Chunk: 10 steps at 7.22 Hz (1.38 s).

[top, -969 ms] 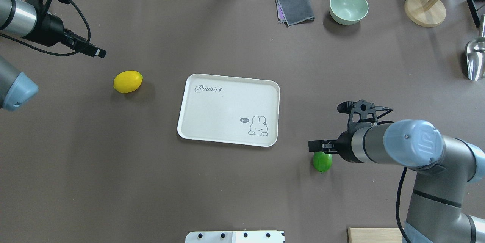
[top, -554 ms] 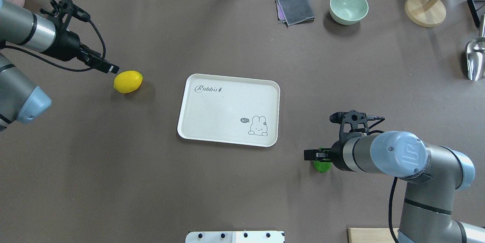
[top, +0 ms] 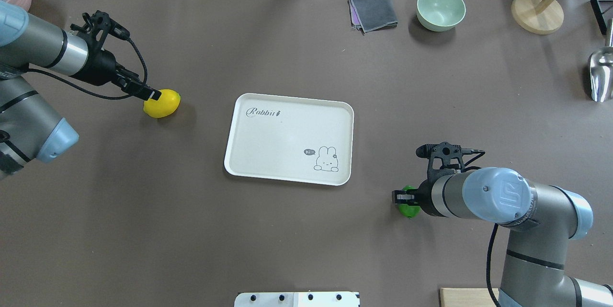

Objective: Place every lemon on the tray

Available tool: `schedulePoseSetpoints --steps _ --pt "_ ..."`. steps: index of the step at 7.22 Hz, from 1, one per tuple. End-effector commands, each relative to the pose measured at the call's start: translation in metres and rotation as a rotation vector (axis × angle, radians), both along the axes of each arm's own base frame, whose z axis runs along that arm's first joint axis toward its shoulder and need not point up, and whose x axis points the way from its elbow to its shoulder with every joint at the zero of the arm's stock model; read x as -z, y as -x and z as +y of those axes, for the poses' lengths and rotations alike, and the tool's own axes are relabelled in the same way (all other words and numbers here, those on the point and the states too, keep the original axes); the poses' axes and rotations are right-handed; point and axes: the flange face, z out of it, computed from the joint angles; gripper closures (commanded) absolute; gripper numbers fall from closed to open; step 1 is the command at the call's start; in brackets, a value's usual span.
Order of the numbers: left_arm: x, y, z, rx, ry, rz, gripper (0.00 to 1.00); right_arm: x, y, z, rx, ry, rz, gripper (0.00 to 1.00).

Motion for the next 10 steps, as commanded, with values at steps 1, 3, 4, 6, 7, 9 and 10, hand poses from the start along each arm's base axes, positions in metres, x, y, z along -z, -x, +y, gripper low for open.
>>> schedulePoseSetpoints --steps 1,3,4,6,7,9,10 --pt "-0.003 -0.003 -0.001 -0.001 -0.012 0.006 0.03 0.034 -0.021 -0.010 -0.024 -0.015 -0.062 1.00" --pt "-0.001 -0.015 0.005 -0.020 -0.016 0.008 0.03 0.052 -0.044 -0.023 -0.026 0.002 -0.109 1.00" --pt "-0.002 -0.031 0.009 0.014 -0.059 -0.024 0.06 0.053 -0.047 -0.026 -0.034 0.000 -0.113 1.00" --pt "-0.002 -0.051 0.020 -0.010 -0.125 -0.044 0.07 0.065 -0.048 -0.030 -0.041 -0.011 -0.135 1.00" --pt "-0.006 -0.051 0.021 -0.026 -0.153 -0.057 0.06 0.070 -0.045 -0.031 -0.047 -0.010 -0.143 1.00" --pt "-0.012 -0.053 0.016 -0.031 -0.159 -0.072 0.03 0.073 -0.043 -0.032 -0.051 -0.010 -0.147 1.00" --pt "-0.016 -0.054 0.012 -0.029 -0.154 -0.078 0.03 0.076 -0.039 -0.032 -0.049 -0.013 -0.152 1.00"
